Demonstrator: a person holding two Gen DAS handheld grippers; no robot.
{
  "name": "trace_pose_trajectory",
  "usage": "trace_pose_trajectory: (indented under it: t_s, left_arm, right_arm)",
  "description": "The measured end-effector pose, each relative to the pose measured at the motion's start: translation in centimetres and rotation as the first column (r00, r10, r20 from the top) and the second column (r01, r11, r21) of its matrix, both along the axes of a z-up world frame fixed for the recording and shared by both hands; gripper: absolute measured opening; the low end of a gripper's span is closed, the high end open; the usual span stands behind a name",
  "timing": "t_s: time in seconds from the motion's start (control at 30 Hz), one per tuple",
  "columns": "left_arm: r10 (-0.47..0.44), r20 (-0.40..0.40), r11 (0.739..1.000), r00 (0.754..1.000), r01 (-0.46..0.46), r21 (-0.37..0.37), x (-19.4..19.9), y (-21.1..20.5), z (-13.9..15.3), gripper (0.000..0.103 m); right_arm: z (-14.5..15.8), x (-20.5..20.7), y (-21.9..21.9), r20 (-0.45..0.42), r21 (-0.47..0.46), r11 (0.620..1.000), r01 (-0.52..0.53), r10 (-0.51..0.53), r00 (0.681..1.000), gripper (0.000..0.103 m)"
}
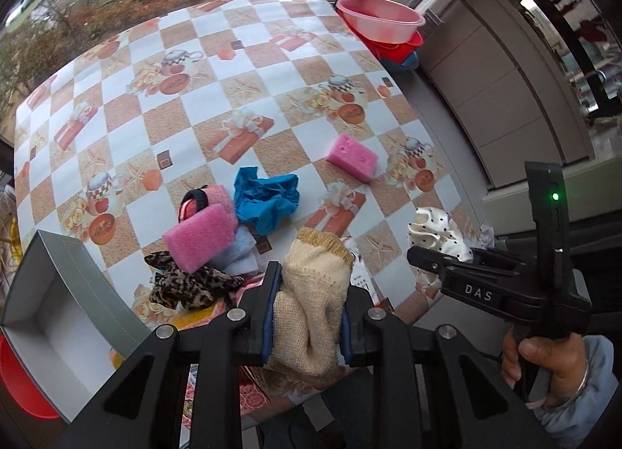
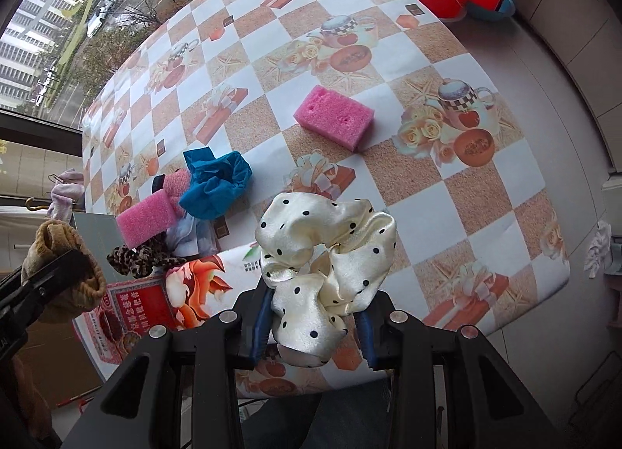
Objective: Organize soft objects
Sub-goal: 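Carry the sock in the left tool while the right tool carries the scrunchie over the white box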
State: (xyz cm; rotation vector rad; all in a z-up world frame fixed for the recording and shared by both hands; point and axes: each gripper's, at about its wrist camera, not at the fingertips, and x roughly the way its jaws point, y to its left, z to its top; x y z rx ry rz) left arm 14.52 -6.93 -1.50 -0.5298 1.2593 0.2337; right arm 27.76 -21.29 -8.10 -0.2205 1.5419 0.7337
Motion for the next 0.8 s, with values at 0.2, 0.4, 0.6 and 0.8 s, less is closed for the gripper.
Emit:
trace_pose_trajectory:
  t_s: [0.2,0.4,0.6,0.8]
  left_arm:
    - [-0.143,0.015,0.99,0.99,0.143,-0.017,-1.9,-4.2,0.3,0.028]
    - [-0.248,0.011,0.969,0.969,0.248,-0.025,-4.7,-7.1,-0.1,0.028]
    - [-0.223,0.018,0.974,0.975,0.224,-0.034,-8.1,-6.9,0.0,0.028]
    - [-0.144,0.03,0.989,0.989,0.145,-0.023,-11.7,-5.5,0.3,0.028]
  right_arm:
    - [0.3,-2.3,-2.0,0.0,-0.018,1.0,0.003,-0.003,1.0,0.038]
    - [-0.2,-5.3,-3.1,-0.019,-0.044,0.999,-0.016,0.015,1.0,0.038]
    - [-0.4,-8.9,-2.8,-0.028,-0.056,0.995,-0.087,0.085,0.996,0.038]
    - [-0.3,-12.5,-1.2,-0.041,-0.042,0.982,-0.187,0.185,0.982,0.038]
